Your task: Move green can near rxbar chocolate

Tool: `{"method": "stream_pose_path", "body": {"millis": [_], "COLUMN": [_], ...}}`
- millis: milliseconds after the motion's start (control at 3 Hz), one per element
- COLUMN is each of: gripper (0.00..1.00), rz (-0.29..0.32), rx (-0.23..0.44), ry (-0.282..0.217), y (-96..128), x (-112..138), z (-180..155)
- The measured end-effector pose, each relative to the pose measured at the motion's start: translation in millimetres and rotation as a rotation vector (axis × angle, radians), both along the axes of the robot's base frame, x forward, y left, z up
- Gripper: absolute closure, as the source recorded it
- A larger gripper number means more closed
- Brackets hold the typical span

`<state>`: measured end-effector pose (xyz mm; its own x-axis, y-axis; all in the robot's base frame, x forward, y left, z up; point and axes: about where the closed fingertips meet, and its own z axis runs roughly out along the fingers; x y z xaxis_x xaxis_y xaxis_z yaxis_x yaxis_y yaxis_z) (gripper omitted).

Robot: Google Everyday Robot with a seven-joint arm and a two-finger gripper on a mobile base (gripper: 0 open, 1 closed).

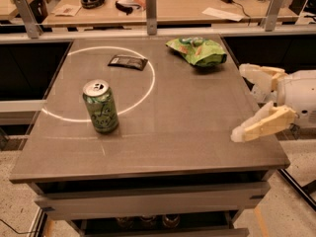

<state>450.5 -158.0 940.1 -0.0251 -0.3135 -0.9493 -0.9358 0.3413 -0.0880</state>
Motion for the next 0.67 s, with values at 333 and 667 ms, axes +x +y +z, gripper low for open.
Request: {"method": "stream_pose_path", "body": {"millis": [333, 667], "gripper": [0.0, 0.0], "rz": [-0.008, -0.045], "rx": [0.019, 0.03], "ry": [-0.02, -0.018], "y": [11, 19], "x": [2, 3], "z": [-3, -14]}}
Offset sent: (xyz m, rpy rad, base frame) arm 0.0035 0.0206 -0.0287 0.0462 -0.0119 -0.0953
